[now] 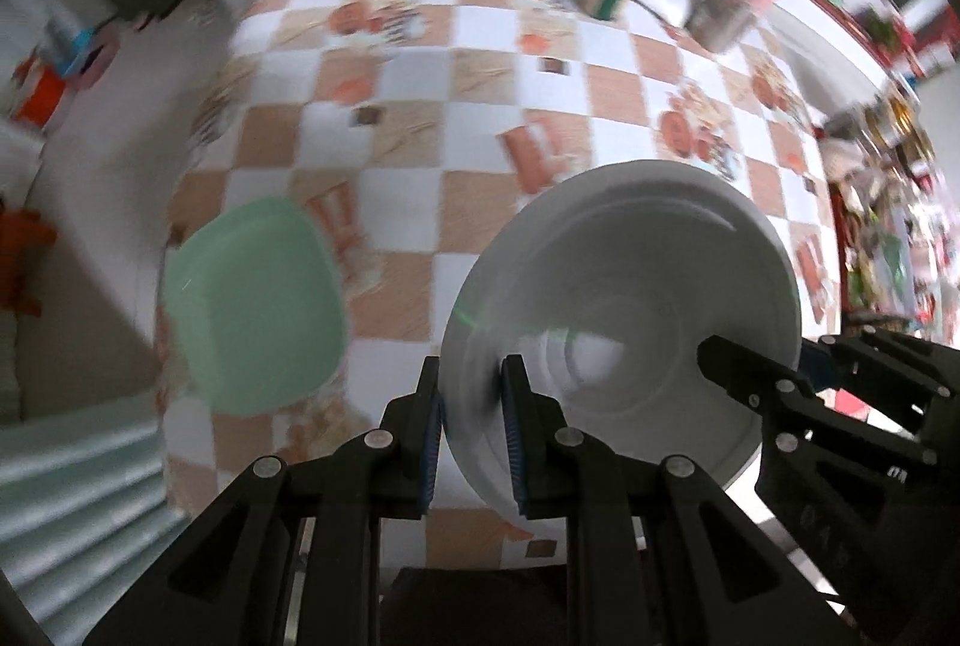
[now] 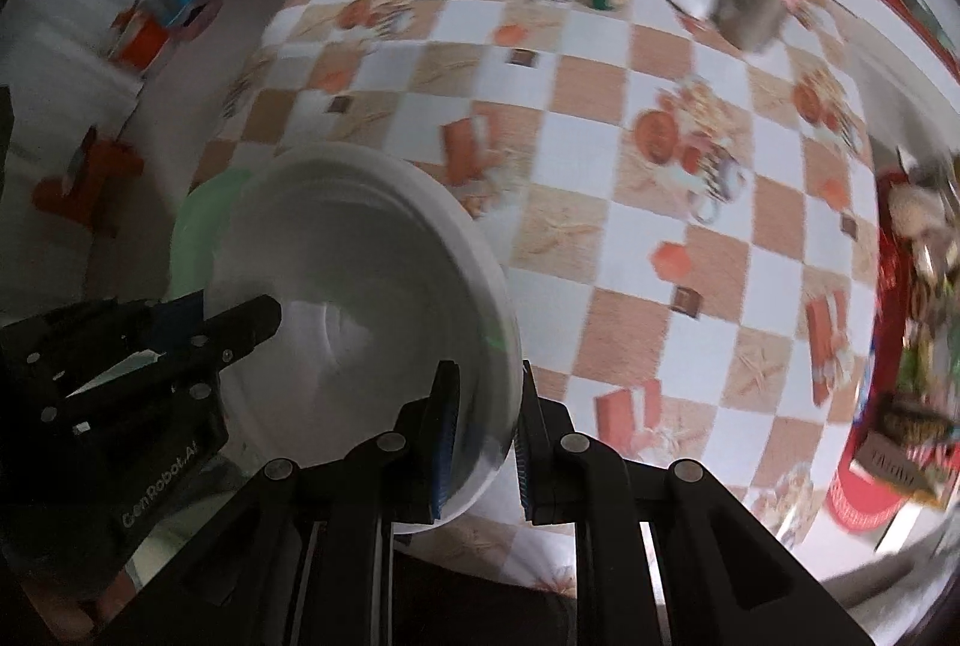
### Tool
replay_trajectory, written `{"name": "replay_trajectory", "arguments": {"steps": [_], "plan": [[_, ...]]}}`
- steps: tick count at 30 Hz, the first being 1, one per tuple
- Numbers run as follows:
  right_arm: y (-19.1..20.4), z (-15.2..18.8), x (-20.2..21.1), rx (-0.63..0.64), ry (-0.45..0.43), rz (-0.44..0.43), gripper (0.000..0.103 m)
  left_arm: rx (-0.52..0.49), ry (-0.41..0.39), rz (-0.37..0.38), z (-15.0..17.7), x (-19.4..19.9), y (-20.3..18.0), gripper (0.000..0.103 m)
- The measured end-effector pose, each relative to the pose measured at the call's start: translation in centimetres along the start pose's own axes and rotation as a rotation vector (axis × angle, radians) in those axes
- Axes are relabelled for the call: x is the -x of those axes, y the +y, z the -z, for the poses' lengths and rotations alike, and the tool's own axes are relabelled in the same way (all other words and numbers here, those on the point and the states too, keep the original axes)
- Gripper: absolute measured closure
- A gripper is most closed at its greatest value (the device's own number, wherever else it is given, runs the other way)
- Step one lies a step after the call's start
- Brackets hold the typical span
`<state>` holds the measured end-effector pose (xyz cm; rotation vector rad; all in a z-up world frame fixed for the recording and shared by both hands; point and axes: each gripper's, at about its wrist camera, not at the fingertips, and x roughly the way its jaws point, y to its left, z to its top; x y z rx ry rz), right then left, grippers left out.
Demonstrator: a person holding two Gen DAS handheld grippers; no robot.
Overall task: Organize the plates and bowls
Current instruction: 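Lift the nested bowls and carry them toward the pale green basin, then lower the nested bowls into the green basin and open both tools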
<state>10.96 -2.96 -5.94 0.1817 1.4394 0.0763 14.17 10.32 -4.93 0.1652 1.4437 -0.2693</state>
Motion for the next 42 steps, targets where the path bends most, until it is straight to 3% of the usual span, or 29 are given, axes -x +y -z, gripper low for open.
{"name": "replay_trajectory", "arguments": {"steps": [7, 13, 20, 27, 30, 32, 33, 34, 36, 38, 42], "plan": [[5.8, -1.3, -1.4, 0.150, 0.008, -0.098, 0.084, 0.180, 0.006, -0.097, 2.6, 0.6, 7.1, 0.082], [12.2, -3.4, -4.0, 0.265, 0.027, -0.114, 0.084, 0.257, -0.001, -0.139, 1.5, -0.2, 12.8, 0.082], [16.2, -6.4, -7.0, 0.282, 0.069, -0.075, 0.084, 0.262, 0.042, -0.114, 0.0, -2.7, 16.9, 0.082], [18.5, -7.9, -8.9, 0.277, 0.104, -0.029, 0.084, 0.229, 0.065, -0.101, -1.1, -4.3, 18.8, 0.080], [18.8, -8.3, -9.4, 0.260, 0.120, -0.020, 0.084, 0.214, 0.070, -0.092, -1.4, -4.7, 19.1, 0.072], [18.8, -8.5, -9.6, 0.245, 0.124, -0.008, 0.084, 0.203, 0.070, -0.108, -1.5, -4.8, 19.2, 0.053], [18.7, -8.7, -9.6, 0.235, 0.126, 0.001, 0.074, 0.202, 0.068, -0.123, -1.5, -4.8, 19.3, 0.050], [18.7, -8.8, -9.6, 0.227, 0.127, -0.002, 0.057, 0.203, 0.064, -0.128, -1.5, -4.7, 19.5, 0.044], [18.3, -9.0, -9.3, 0.210, 0.112, 0.012, 0.048, 0.207, 0.051, -0.128, -1.4, -4.2, 19.7, 0.038], [18.0, -9.1, -8.9, 0.201, 0.107, 0.004, 0.048, 0.204, 0.042, -0.132, -1.3, -3.7, 19.7, 0.028], [17.4, -8.5, -6.9, 0.192, 0.082, -0.024, 0.048, 0.199, 0.001, -0.098, -1.2, -2.0, 19.2, 0.024]]}}
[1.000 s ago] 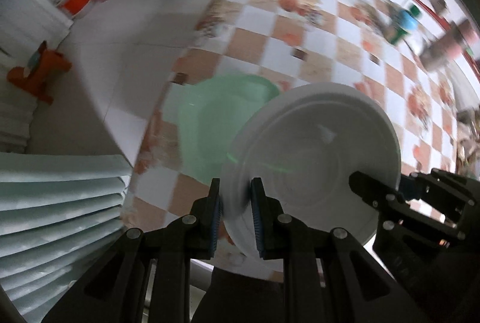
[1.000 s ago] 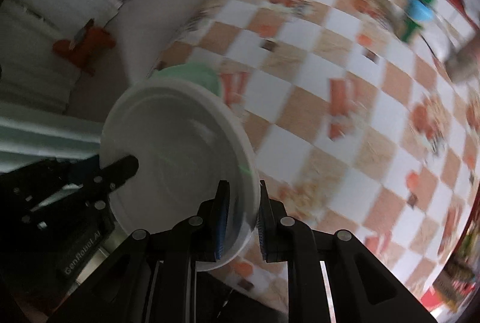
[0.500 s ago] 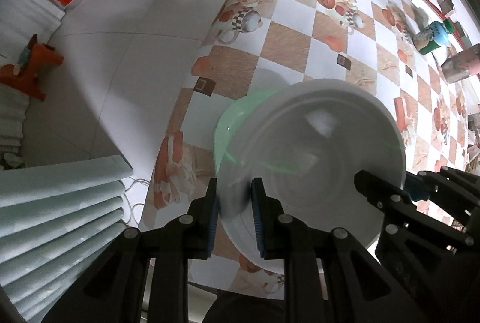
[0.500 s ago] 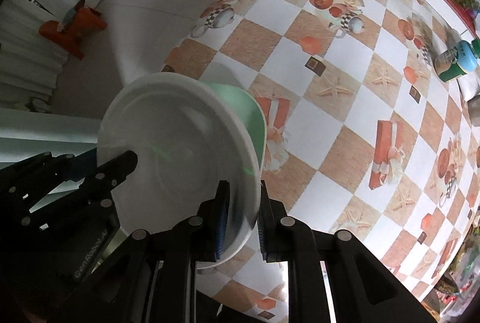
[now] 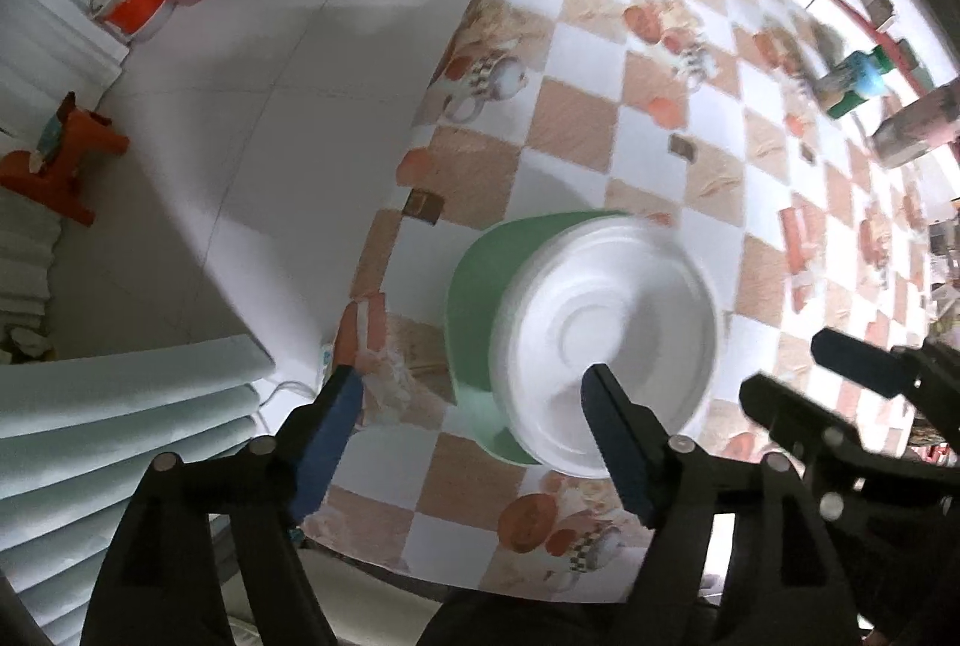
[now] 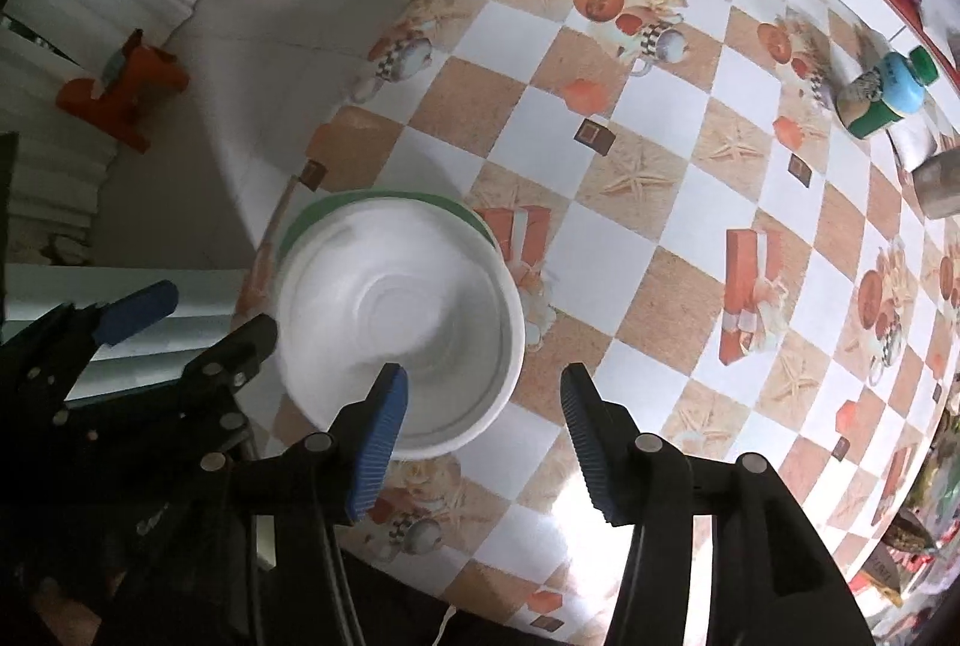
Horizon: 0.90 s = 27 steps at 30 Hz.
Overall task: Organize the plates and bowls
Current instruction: 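Lower the nested bowls into the green basin and open both tools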
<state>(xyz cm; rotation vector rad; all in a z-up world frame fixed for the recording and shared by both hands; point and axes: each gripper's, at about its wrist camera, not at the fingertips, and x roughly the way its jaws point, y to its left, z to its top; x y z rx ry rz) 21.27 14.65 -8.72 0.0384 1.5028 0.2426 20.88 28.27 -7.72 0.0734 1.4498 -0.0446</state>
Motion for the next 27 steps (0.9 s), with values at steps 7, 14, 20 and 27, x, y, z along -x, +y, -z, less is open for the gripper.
{"name": "replay_trajectory", "arguments": {"steps": [7, 14, 20, 27], "plan": [[-0.2, 2.6, 3.3, 0.044, -0.045, -0.003, 0.048, 0.006, -0.023, 0.039, 0.6, 1.6, -1.0, 0.022], [-0.9, 4.4, 4.3, 0.081, -0.056, 0.021, 0.048, 0.024, -0.030, 0.068, 1.4, 2.4, -1.6, 0.018], [-2.1, 5.7, 5.0, 0.074, -0.071, 0.024, 0.048, 0.028, -0.091, -0.023, 1.8, 4.0, -2.3, 0.007], [-5.0, 7.8, 6.1, 0.029, -0.091, 0.041, 0.048, -0.020, -0.111, 0.055, 2.2, 6.0, -5.0, 0.007]]}}
